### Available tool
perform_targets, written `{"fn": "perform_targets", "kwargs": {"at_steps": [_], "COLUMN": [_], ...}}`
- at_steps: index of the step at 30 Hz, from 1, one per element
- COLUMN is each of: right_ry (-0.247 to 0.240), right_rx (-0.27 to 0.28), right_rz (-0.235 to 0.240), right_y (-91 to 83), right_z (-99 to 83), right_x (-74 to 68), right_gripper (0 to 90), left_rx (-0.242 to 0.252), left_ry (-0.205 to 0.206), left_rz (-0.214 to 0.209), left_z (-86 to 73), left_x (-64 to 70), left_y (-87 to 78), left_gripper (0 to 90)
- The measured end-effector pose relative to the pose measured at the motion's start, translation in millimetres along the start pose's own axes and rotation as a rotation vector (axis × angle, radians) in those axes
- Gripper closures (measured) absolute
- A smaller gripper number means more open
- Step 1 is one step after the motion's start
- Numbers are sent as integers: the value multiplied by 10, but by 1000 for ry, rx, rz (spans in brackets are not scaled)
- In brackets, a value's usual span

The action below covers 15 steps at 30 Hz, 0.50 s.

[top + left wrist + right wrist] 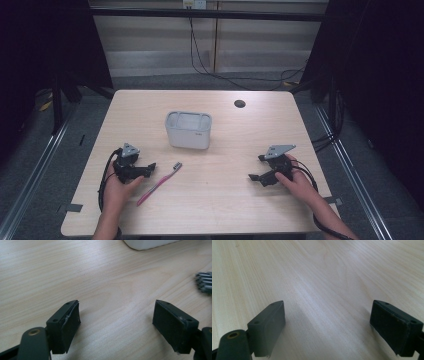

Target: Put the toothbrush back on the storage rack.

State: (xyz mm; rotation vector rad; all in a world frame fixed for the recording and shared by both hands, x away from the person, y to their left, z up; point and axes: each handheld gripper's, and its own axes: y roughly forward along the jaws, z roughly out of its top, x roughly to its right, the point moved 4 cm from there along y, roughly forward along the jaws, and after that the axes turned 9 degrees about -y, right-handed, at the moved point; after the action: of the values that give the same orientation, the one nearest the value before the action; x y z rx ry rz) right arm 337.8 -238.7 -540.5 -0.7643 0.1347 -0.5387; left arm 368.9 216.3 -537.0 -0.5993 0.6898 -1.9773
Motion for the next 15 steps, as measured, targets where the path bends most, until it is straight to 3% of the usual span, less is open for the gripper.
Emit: {"fn": "perform_targets", "kwargs": {"at_steps": [9, 12, 15], "right_ry": [0, 1, 0], "right_rx": [0, 0, 0], "right_rz": [0, -1, 0], "right_y": [0, 0, 0], "right_z": [0, 1, 0], "right_x": [0, 0, 0], "right_gripper": [125, 125, 125], "left_rx": [1, -60, -84], "left_ry": [-15, -18, -32], "left_rz": [3, 10, 6], "left_z": [2, 25, 41], "left_x": [6, 28, 36], "left_y": [-5, -34, -47], "left_gripper": [213, 220, 230]}}
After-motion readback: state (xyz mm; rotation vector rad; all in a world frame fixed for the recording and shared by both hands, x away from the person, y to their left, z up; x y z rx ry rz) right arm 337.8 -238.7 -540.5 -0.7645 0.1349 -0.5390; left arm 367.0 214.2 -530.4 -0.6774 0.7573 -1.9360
